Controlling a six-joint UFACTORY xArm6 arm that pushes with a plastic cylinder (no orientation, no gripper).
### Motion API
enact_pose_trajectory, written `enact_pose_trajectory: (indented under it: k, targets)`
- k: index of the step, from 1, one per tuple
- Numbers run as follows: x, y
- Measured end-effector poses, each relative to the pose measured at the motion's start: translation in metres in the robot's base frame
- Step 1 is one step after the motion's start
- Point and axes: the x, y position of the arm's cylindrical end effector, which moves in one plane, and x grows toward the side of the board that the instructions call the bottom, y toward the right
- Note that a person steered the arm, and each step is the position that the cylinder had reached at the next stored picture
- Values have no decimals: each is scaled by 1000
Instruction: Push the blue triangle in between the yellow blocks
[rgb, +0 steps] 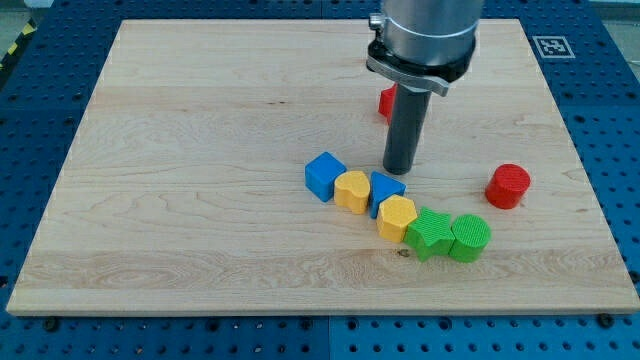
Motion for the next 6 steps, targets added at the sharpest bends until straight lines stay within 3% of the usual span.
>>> enact_pose_trajectory:
  k: [2,3,5,6]
  targets:
    - [43,-46]
    - [41,-45]
    - [7,-33]
    - [-17,-80]
